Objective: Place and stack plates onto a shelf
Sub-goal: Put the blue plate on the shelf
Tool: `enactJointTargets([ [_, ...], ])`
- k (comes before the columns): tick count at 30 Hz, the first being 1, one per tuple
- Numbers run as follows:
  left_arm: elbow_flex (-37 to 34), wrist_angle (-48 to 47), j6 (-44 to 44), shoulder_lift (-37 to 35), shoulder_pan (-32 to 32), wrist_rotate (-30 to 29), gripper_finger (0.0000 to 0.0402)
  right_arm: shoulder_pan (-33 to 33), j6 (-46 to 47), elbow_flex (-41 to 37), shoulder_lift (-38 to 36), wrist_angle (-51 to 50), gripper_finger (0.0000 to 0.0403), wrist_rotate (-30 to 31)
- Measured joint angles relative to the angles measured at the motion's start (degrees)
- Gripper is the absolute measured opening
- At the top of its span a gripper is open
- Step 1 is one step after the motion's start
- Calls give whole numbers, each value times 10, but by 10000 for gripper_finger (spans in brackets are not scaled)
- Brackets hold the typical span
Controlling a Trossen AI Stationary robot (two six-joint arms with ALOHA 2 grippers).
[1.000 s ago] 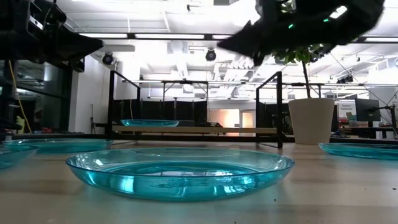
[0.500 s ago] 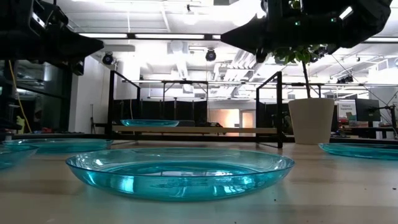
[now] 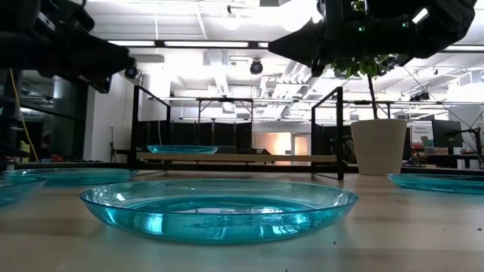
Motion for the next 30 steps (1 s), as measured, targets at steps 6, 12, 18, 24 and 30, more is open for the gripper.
enactJointTargets([
  [6, 70, 2, 27, 149, -54, -64, 120, 0, 0, 1, 0, -6, 0, 0],
  [12, 169, -60, 29, 291, -115, -97, 120, 0, 0, 1, 0, -21, 0, -1],
  [18, 287, -234, -61, 412, -196, -105, 120, 0, 0, 1, 0, -30, 0, -1],
  [24, 397, -404, -175, 537, -279, -188, 120, 0, 0, 1, 0, -30, 0, -1],
  [30, 425, -425, -255, 659, -336, -300, 120, 0, 3, 1, 0, -30, 0, -1],
])
